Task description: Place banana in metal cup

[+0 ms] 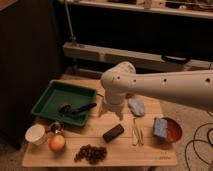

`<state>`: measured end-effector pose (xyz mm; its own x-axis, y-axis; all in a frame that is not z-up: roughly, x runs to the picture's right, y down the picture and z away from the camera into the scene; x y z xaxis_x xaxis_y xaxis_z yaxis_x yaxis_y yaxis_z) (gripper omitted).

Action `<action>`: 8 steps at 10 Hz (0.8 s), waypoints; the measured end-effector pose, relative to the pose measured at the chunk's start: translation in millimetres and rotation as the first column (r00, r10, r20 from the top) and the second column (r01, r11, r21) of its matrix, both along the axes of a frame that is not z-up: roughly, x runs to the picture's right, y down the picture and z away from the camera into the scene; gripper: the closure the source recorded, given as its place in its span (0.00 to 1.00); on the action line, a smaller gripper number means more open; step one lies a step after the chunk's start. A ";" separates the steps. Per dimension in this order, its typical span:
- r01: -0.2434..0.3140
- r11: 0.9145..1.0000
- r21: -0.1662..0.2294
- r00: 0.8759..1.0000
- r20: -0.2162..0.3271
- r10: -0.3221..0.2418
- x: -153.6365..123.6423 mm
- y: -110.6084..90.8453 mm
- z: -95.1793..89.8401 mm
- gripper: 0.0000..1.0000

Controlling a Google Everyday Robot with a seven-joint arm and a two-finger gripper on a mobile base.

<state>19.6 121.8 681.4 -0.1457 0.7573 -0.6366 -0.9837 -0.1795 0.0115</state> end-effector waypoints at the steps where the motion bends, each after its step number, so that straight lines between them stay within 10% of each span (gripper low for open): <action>1: 0.000 1.000 0.000 1.000 0.000 0.000 -0.3 -0.1 0.3 0.35; 8: -0.009 0.996 -0.091 0.983 -0.184 -0.008 93.0 20.8 28.6 0.35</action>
